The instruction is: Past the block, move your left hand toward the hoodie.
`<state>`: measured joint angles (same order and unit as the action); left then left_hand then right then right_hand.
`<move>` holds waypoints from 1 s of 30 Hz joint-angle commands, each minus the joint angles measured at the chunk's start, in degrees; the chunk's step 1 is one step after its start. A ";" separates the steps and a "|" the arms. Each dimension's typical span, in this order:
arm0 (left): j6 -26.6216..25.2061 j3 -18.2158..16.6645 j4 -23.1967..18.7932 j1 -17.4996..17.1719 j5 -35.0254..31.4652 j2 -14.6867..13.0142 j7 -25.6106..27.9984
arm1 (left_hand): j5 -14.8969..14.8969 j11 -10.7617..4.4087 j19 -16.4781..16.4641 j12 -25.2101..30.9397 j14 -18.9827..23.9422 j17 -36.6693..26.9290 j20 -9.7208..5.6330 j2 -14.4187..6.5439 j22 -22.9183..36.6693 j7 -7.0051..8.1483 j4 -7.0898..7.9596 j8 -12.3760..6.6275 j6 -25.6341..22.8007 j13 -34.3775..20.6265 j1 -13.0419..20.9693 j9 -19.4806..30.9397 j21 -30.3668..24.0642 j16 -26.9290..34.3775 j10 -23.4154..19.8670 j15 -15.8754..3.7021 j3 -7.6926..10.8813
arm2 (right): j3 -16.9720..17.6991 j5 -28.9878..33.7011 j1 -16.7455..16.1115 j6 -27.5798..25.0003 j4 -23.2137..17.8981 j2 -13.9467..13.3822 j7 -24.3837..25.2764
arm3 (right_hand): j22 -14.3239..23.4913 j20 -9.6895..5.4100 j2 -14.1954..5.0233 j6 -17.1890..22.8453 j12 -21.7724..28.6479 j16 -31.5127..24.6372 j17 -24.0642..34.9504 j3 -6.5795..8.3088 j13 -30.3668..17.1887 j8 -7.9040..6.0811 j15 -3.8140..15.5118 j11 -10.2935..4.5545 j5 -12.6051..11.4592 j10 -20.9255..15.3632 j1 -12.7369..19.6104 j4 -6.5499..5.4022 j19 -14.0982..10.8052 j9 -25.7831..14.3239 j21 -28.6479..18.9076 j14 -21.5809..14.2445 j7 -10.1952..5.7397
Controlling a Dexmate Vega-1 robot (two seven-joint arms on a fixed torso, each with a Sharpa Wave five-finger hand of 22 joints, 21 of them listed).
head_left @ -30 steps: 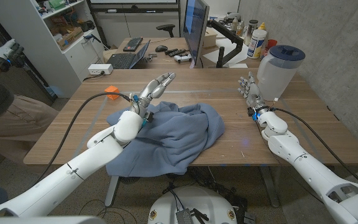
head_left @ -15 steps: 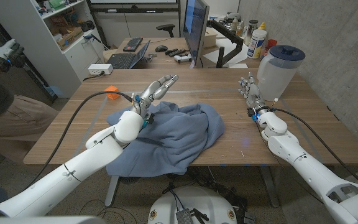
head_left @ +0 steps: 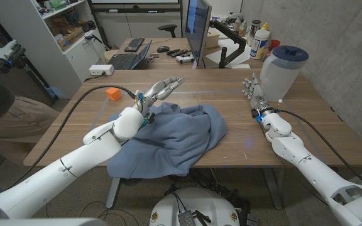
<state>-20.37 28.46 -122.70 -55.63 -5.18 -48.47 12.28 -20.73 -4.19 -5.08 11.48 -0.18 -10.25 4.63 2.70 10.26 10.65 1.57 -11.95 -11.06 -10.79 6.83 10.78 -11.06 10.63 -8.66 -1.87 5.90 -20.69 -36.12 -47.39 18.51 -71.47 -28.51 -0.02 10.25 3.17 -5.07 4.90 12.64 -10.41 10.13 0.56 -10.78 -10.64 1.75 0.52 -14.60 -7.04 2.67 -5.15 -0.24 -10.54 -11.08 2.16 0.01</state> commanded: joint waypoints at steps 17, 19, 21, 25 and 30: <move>0.34 1.61 -0.95 2.93 -3.47 -2.95 -6.50 | 0.21 -0.18 -0.22 0.35 -0.50 -0.15 0.10 0.17 0.15 0.06 -0.11 0.10 -0.27 -0.12 0.21 0.10 -0.34 0.14 -0.26 -0.39 -0.12 | -0.07 0.05 -0.16 -0.15 0.17 -0.34 -0.34 | 0.26 0.08 -0.95 -0.20 -0.12 -0.02 0.18 -0.03 -0.18 -0.13 0.63 0.11 -0.34 0.25 -0.27 -0.45 0.06 -0.09 -0.32 0.57 0.05; 0.23 1.79 -1.08 3.12 -3.78 -2.95 -6.82 | 0.21 -0.18 -0.20 0.34 -0.51 -0.15 0.09 0.17 0.15 0.17 -0.12 0.12 -0.25 -0.12 0.21 0.10 -0.33 0.14 -0.24 -0.43 -0.13 | 0.04 -0.11 -0.24 -0.23 0.10 -0.41 -0.36 | 0.26 0.06 -0.96 -0.21 -0.11 -0.03 0.18 -0.03 -0.18 -0.14 0.65 0.17 -0.34 0.22 -0.26 -0.45 0.05 -0.09 -0.33 0.57 0.07; 0.34 2.04 -1.19 3.34 -4.19 -3.03 -7.20 | 0.22 -0.18 -0.15 0.33 -0.52 -0.15 0.01 0.16 0.14 0.18 -0.13 0.12 -0.26 -0.12 0.21 0.10 -0.31 0.14 -0.23 -0.41 -0.13 | 0.10 -0.17 -0.23 -0.01 0.31 -0.46 -0.61 | 0.26 0.09 -0.97 -0.24 -0.10 -0.02 0.18 -0.03 -0.18 -0.13 0.64 0.11 -0.34 0.23 -0.25 -0.45 0.06 -0.09 -0.33 0.60 0.04; 0.43 2.88 -1.22 4.13 -5.31 -3.00 -8.19 | 0.23 -0.15 -0.43 0.34 -0.56 -0.15 -0.11 0.15 0.15 0.23 -0.15 0.16 -0.22 -0.13 0.21 0.10 -0.42 0.13 -0.28 -0.44 -0.15 | 0.18 -0.21 -0.16 0.49 0.73 -0.53 -1.13 | 0.26 0.05 -0.97 -0.24 -0.11 -0.03 0.17 -0.02 -0.18 -0.14 0.71 0.18 -0.34 0.26 -0.24 -0.44 0.06 -0.09 -0.33 0.59 0.08; 1.34 3.74 -0.86 5.08 -6.25 -2.76 -9.50 | 0.25 -0.12 -1.00 0.33 -0.52 -0.15 -0.47 0.14 0.16 0.17 -0.18 0.19 -0.24 -0.13 0.21 0.11 -0.64 0.16 -0.28 -0.41 -0.18 | 0.40 -0.31 -0.59 0.00 0.11 -1.19 -1.07 | 0.26 0.05 -0.97 -0.25 -0.10 -0.04 0.17 -0.02 -0.18 -0.15 0.63 0.17 -0.35 0.27 -0.23 -0.44 0.06 -0.09 -0.34 0.59 0.10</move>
<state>-19.91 30.72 -123.68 -52.14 -9.40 -51.24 5.29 -20.73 -4.19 -5.52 11.47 -0.18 -10.25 4.20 2.69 10.26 10.65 1.58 -11.95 -11.06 -10.79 6.83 10.78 -11.41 10.63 -8.66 -1.86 5.91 -20.65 -36.13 -47.57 18.46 -71.11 -28.95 -0.67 10.25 3.17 -5.07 4.90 12.64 -10.41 10.14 0.56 -10.78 -10.64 2.05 0.73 -14.60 -6.84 2.67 -5.15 -0.24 -10.53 -11.08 2.47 0.01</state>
